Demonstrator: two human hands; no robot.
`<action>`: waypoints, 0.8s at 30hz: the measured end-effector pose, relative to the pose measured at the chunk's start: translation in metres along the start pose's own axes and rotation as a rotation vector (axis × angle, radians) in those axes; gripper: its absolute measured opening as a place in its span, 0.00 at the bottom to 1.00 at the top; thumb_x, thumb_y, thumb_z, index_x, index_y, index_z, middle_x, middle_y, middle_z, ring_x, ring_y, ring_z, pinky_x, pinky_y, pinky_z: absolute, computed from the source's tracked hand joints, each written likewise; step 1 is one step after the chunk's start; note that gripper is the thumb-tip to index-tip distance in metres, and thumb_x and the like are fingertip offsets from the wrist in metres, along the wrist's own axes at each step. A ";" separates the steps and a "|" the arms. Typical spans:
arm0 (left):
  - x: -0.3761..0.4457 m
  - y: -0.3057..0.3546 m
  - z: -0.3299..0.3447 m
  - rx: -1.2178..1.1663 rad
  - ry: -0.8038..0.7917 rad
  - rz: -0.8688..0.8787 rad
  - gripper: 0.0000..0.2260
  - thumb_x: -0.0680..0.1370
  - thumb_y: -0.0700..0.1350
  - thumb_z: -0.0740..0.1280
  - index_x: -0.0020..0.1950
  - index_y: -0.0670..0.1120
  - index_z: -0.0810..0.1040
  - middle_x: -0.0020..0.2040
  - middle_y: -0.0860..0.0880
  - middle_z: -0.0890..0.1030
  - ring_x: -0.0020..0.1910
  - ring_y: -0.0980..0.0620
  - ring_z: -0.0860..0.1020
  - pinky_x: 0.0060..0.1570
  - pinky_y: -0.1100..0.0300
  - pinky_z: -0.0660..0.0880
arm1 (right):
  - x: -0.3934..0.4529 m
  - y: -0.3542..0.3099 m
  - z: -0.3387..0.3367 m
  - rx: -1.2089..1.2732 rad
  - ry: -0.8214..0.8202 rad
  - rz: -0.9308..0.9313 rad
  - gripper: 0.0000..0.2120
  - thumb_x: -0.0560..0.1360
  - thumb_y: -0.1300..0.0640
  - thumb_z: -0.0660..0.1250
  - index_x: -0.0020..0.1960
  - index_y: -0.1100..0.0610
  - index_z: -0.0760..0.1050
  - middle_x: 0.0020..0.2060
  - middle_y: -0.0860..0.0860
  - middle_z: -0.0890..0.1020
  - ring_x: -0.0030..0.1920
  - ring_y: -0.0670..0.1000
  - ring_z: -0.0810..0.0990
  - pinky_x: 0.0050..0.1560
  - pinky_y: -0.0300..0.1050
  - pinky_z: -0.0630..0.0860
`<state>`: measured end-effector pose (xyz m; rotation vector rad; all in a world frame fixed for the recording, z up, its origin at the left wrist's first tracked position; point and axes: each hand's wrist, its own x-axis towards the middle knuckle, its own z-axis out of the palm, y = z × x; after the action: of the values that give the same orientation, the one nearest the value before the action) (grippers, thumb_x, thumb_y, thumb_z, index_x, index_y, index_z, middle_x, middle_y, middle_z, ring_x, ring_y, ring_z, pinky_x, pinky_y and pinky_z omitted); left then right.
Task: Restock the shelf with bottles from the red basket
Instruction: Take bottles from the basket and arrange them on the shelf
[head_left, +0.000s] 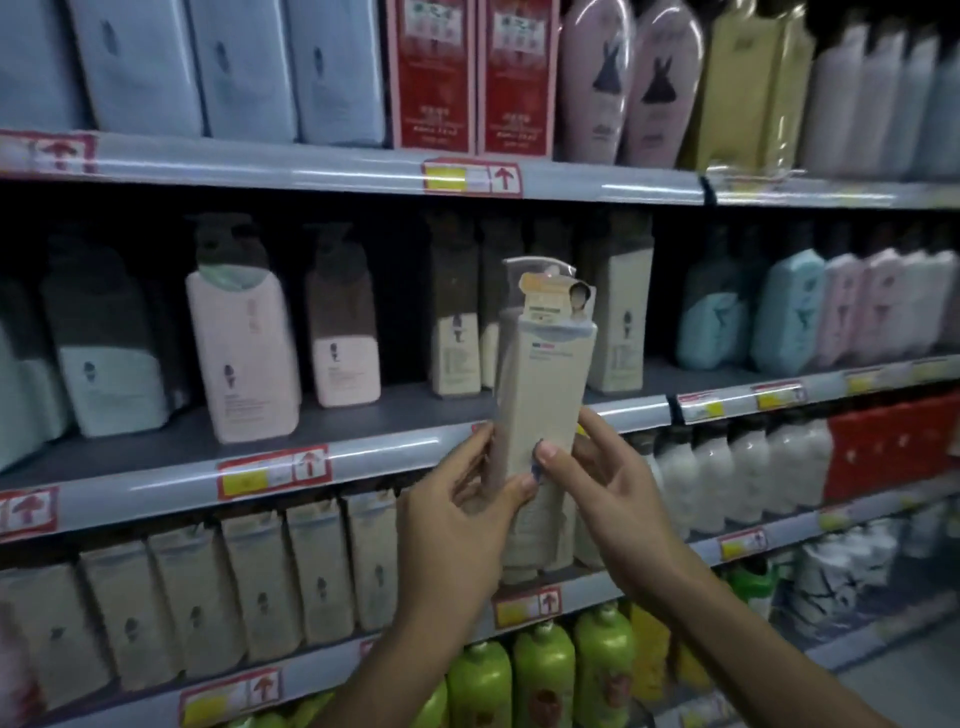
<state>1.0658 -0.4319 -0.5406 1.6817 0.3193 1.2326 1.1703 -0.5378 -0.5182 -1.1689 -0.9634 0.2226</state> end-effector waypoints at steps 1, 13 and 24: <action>0.012 0.001 0.016 0.015 -0.007 0.020 0.26 0.70 0.45 0.80 0.65 0.62 0.80 0.55 0.67 0.84 0.55 0.64 0.83 0.55 0.60 0.82 | 0.013 0.000 -0.013 -0.007 0.013 -0.020 0.18 0.82 0.63 0.66 0.71 0.53 0.74 0.59 0.52 0.86 0.62 0.51 0.84 0.65 0.49 0.79; 0.136 -0.012 0.128 0.019 0.101 0.165 0.21 0.75 0.38 0.75 0.67 0.51 0.81 0.50 0.66 0.85 0.49 0.67 0.84 0.49 0.70 0.80 | 0.165 0.031 -0.079 -0.228 0.044 -0.299 0.28 0.83 0.66 0.64 0.80 0.55 0.60 0.72 0.51 0.75 0.71 0.47 0.76 0.71 0.46 0.74; 0.126 -0.024 0.118 0.247 0.075 0.135 0.16 0.76 0.46 0.73 0.59 0.63 0.77 0.50 0.71 0.79 0.50 0.66 0.79 0.42 0.71 0.77 | 0.196 0.049 -0.089 -0.258 -0.047 -0.182 0.29 0.83 0.66 0.63 0.81 0.56 0.59 0.73 0.54 0.75 0.73 0.50 0.74 0.74 0.53 0.72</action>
<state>1.2282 -0.3990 -0.4876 1.8960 0.4235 1.4045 1.3686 -0.4588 -0.4630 -1.3058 -1.1586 -0.0220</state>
